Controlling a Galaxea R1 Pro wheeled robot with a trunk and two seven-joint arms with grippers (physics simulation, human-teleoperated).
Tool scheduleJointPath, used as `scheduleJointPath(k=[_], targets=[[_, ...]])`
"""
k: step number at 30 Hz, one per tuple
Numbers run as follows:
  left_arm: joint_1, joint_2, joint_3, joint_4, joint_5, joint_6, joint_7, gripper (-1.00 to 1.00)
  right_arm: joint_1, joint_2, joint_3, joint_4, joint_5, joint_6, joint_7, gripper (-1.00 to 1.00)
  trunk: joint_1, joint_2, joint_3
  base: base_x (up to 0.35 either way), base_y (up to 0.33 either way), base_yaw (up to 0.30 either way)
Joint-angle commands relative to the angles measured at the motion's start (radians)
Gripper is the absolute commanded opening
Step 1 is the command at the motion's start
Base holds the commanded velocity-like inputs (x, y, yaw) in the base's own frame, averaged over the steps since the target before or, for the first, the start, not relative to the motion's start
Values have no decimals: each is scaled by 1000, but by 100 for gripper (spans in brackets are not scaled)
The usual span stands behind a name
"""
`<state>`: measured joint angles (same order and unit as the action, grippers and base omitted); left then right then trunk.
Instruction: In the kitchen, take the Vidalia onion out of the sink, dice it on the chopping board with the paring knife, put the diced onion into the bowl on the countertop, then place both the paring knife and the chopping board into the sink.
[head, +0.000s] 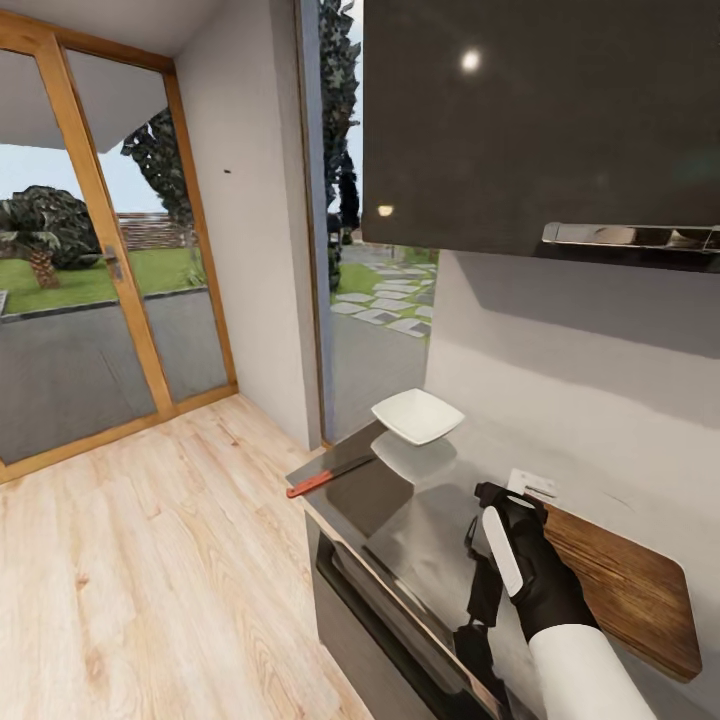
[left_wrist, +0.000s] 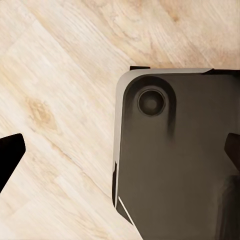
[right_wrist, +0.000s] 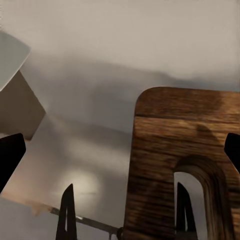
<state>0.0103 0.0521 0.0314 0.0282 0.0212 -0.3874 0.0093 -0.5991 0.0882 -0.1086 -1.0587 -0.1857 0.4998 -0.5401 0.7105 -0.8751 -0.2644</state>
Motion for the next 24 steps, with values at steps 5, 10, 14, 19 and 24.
scheduleJointPath(k=[5,10,14,19,24], targets=[[-1,0,2,2,2,-5,0,100,-1,1,0,-1,-9,2,-6,100,0,-1,-1,-22,-1,0],[-1,0,2,2,2,-5,0,100,-1,1,0,-1,-9,2,-6,100,0,-1,-1,-105,0,0],[-1,0,2,2,2,-5,0,100,-1,1,0,-1,-9,2,-6,100,0,-1,-1,-110,0,0],[-1,0,2,2,2,-5,0,100,-1,1,0,-1,-9,2,-6,100,0,-1,-1,-27,0,0],[-1,0,2,2,2,-5,0,100,-1,1,0,0,-9,2,-6,100,0,-1,-1,-6,0,0]])
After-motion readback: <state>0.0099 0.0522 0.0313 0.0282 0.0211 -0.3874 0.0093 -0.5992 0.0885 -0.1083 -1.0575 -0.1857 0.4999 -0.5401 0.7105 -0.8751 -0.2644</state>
